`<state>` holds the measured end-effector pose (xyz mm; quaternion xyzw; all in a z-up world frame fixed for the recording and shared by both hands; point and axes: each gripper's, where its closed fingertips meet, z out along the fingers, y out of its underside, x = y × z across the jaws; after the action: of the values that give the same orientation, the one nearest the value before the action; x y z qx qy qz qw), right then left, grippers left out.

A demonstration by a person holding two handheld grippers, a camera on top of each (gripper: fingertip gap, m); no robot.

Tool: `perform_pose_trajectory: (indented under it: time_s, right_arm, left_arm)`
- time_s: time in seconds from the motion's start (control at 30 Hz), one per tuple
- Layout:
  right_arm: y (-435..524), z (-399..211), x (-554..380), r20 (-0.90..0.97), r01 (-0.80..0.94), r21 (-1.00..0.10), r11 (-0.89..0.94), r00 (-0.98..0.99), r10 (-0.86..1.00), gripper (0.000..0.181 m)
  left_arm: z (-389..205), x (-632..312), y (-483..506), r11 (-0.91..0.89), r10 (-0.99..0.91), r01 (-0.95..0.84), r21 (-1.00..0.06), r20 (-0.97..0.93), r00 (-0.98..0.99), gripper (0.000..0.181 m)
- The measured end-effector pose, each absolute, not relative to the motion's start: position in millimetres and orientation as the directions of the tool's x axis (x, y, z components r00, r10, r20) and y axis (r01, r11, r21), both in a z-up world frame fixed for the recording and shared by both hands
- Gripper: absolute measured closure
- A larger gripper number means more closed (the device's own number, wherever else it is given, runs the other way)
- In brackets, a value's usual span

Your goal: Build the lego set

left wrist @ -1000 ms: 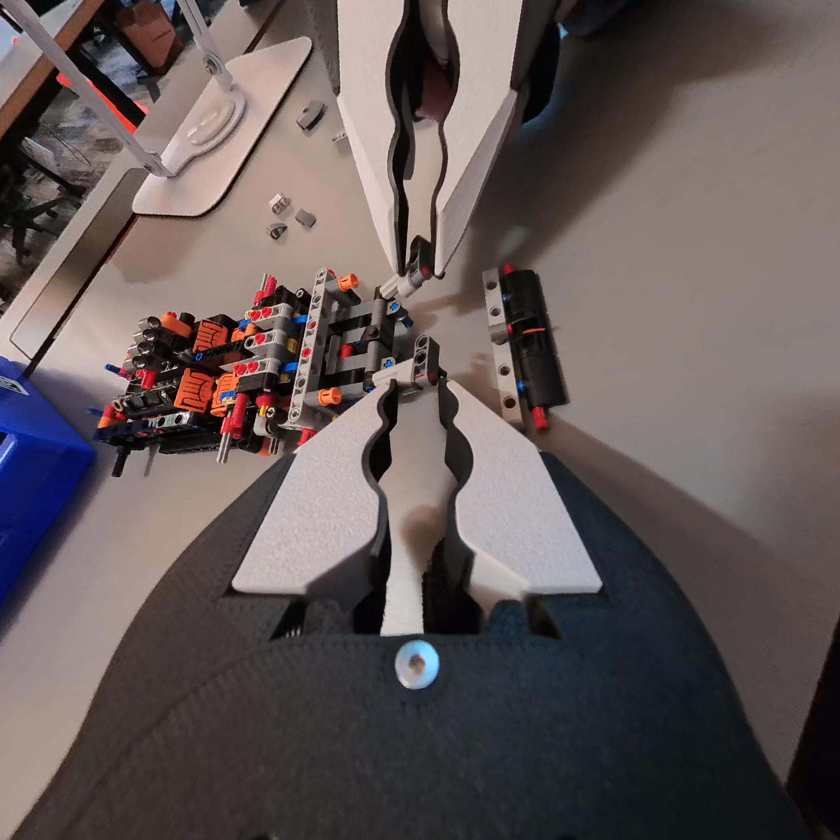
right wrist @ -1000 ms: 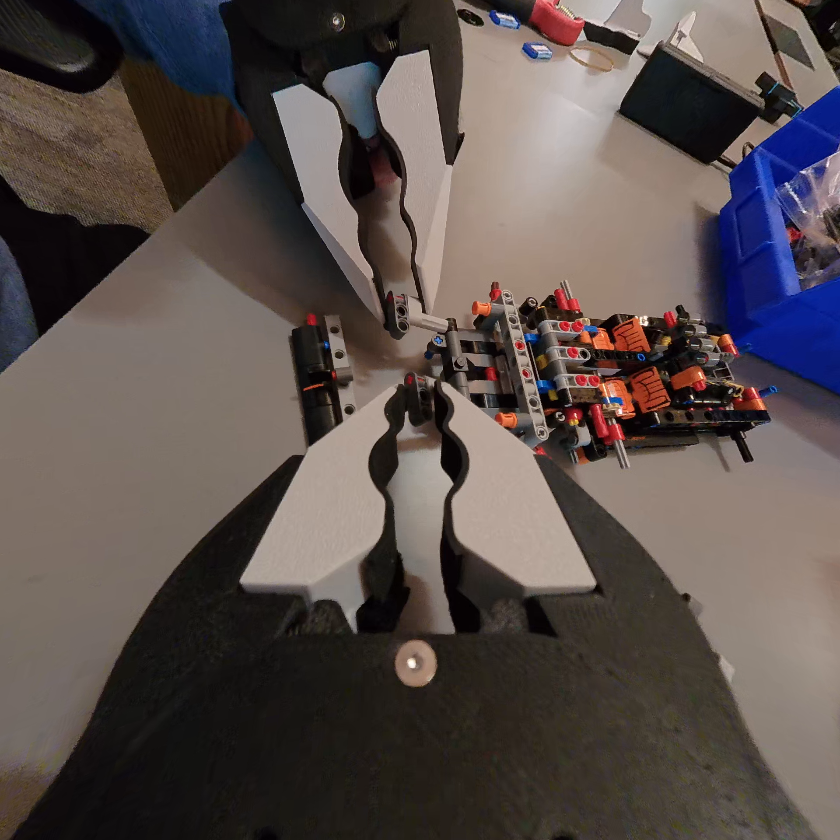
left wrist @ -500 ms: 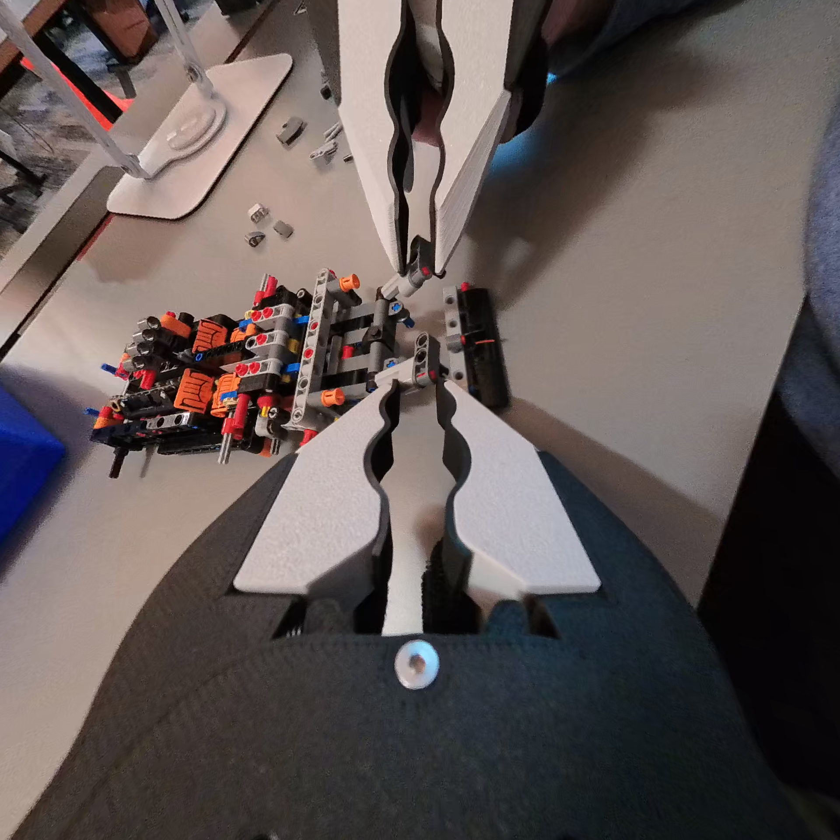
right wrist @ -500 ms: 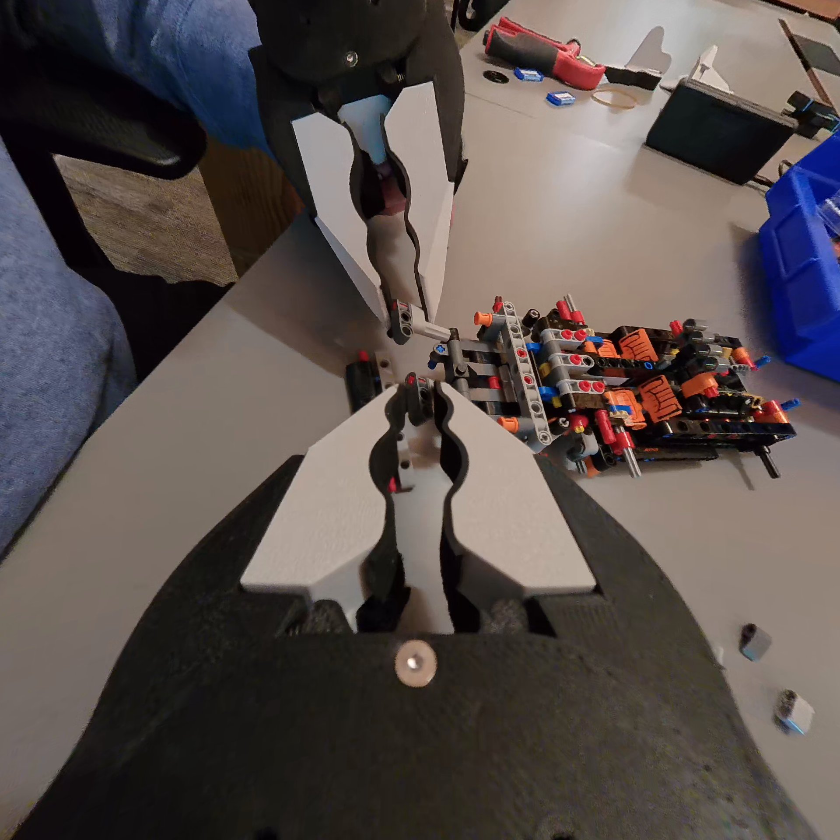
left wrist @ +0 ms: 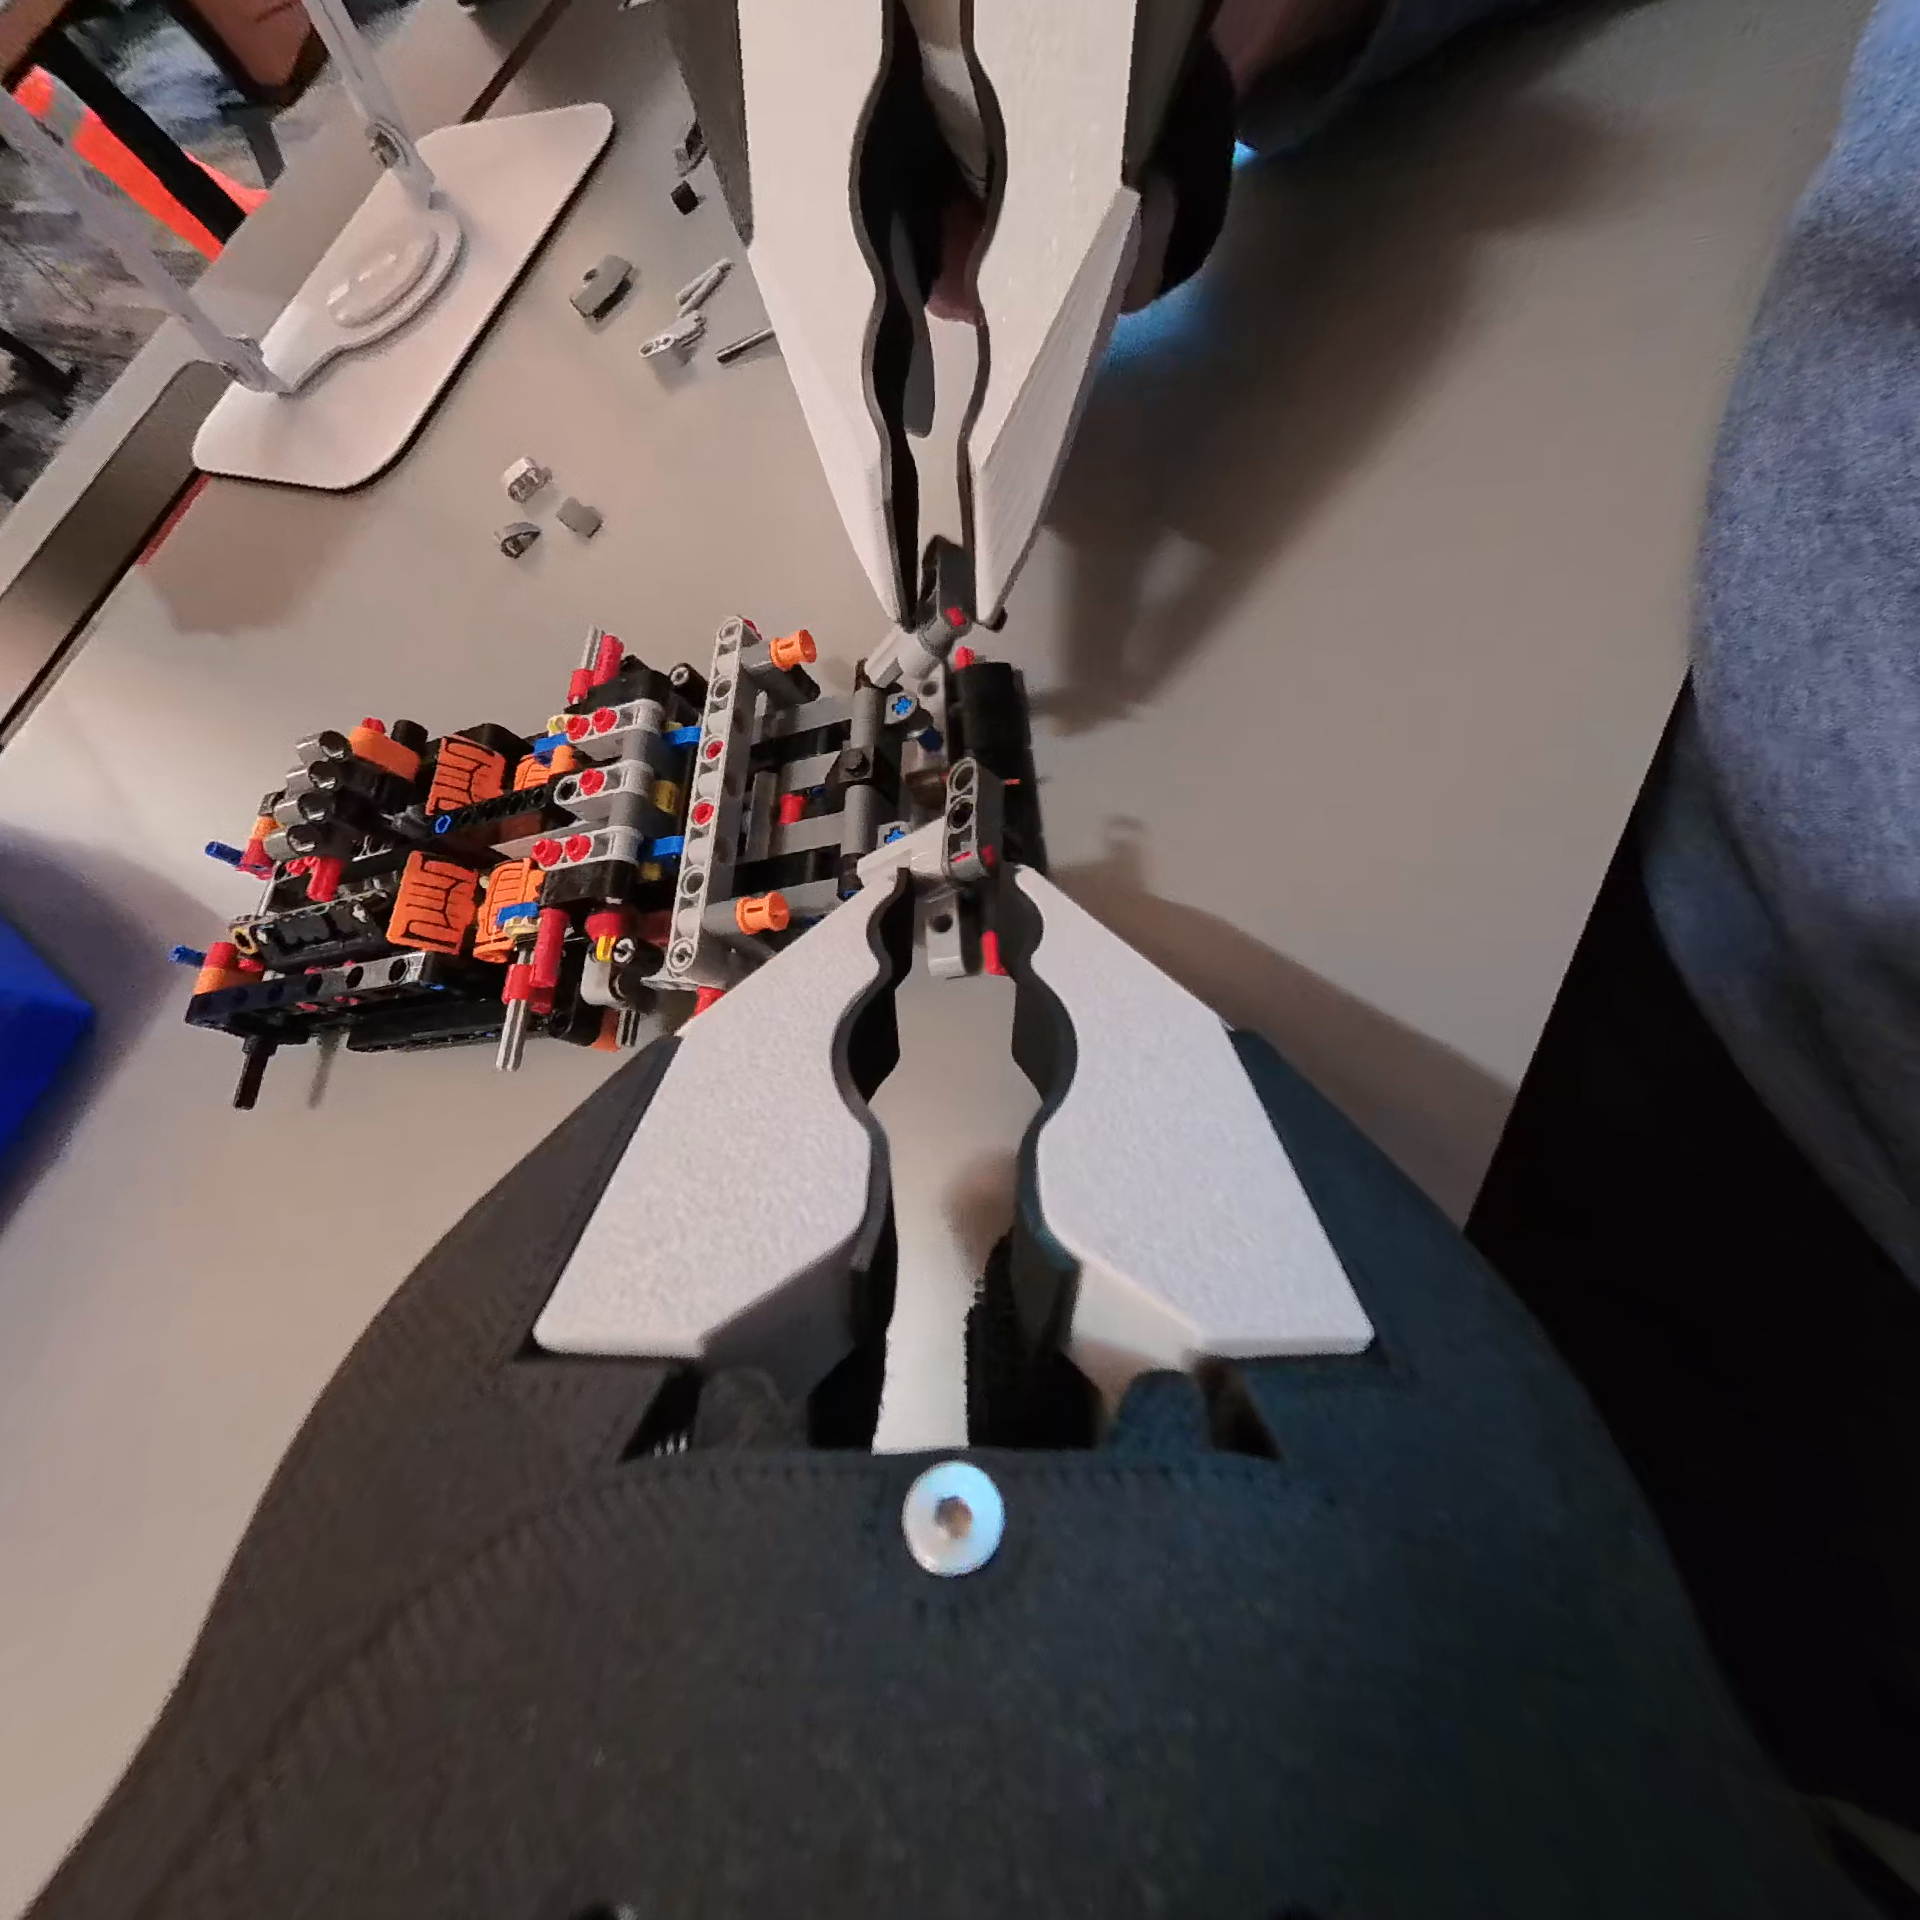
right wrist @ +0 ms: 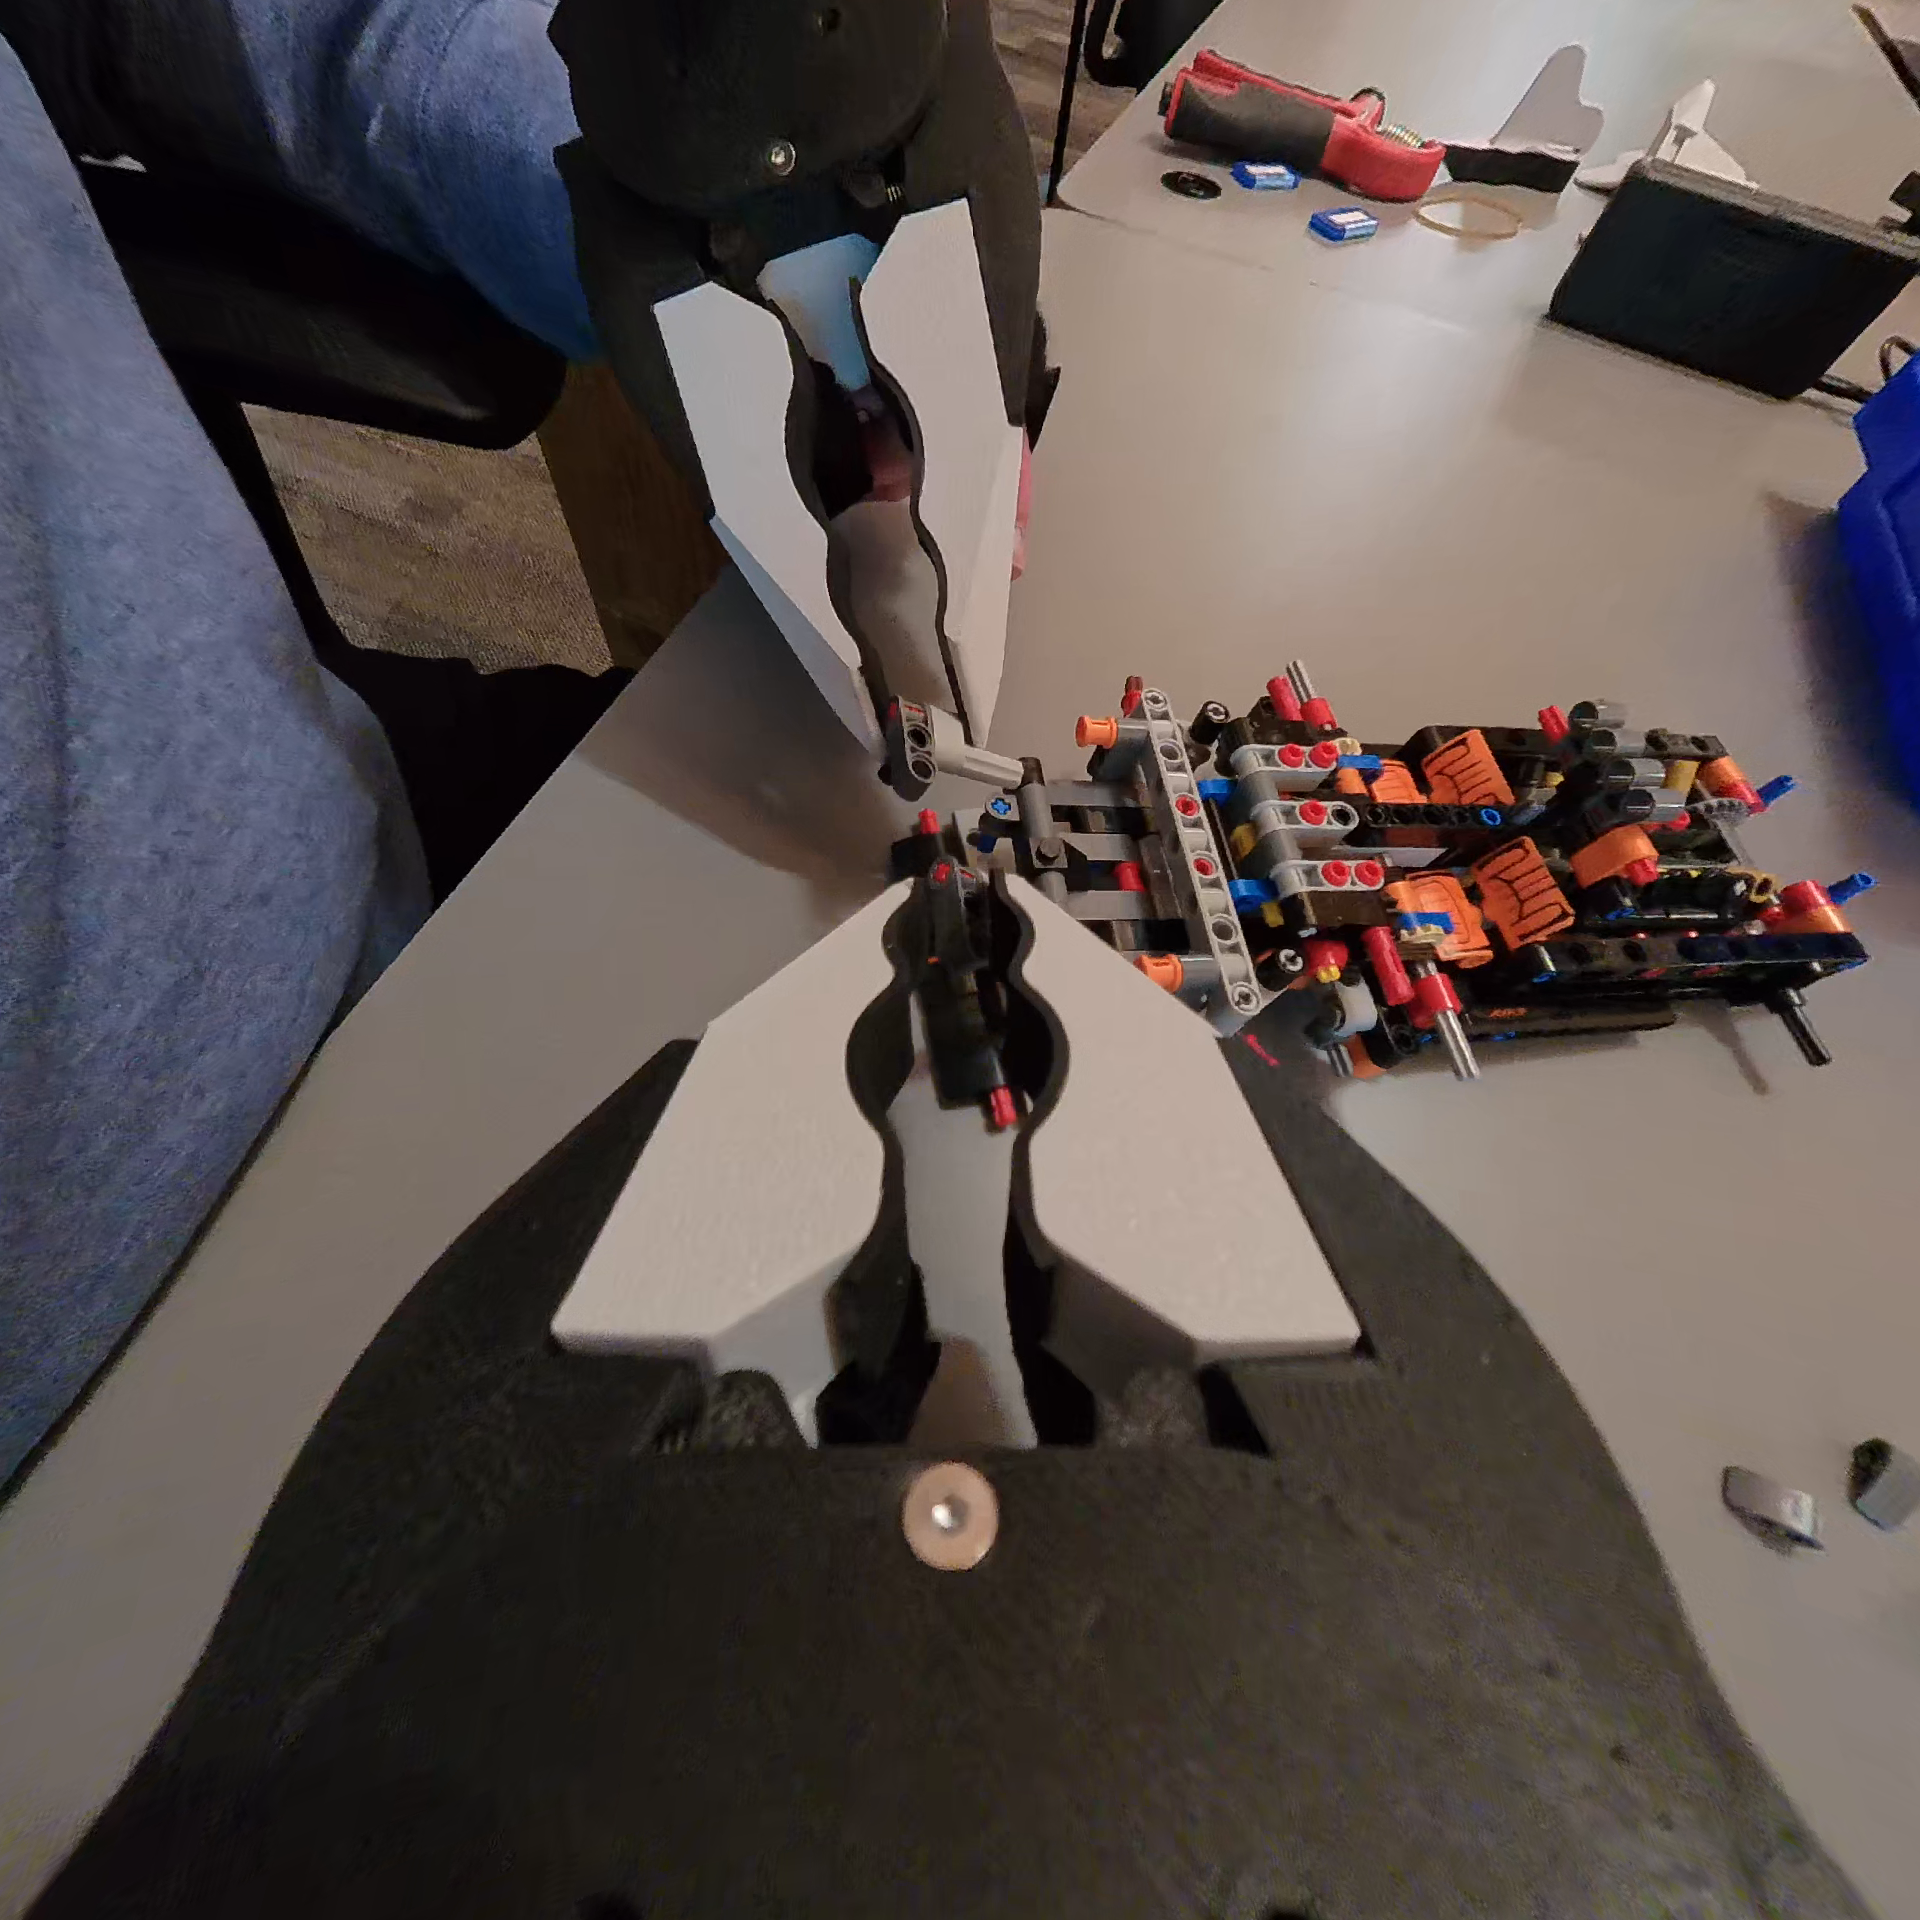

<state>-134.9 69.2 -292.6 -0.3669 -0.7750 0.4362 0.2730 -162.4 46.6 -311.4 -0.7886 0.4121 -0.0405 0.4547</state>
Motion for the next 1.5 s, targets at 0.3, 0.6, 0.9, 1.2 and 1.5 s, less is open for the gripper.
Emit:
perform_pose_trajectory:
  time_s: [0.3, 0.6, 0.9, 1.2, 1.5]
  right_arm:
    - [74, -291, -131, 0.091, 0.324, -0.885, 0.335, -0.586, 0.805, 0.175]
    - [80, -290, -131, 0.093, 0.33, -0.884, 0.331, -0.57, 0.817, 0.176]
    - [89, -293, -122, 0.053, 0.414, -0.864, 0.287, -0.492, 0.869, 0.162]
    - [84, -326, -103, 0.077, 0.528, -0.782, 0.331, -0.445, 0.892, 0.164]
    - [90, -337, -110, 0.098, 0.555, -0.753, 0.353, -0.436, 0.895, 0.171]
  left_arm:
    - [-314, -155, 49, -0.255, -0.68, -0.606, -0.753, -0.306, 0.666, 0.168]
    - [-313, -152, 56, -0.241, -0.686, -0.608, -0.756, -0.311, 0.658, 0.168]
    - [-314, -156, 56, -0.237, -0.68, -0.596, -0.767, -0.307, 0.665, 0.169]
    - [-310, -158, 60, -0.237, -0.665, -0.59, -0.772, -0.314, 0.678, 0.172]
    - [-309, -161, 57, -0.235, -0.65, -0.588, -0.774, -0.325, 0.687, 0.172]
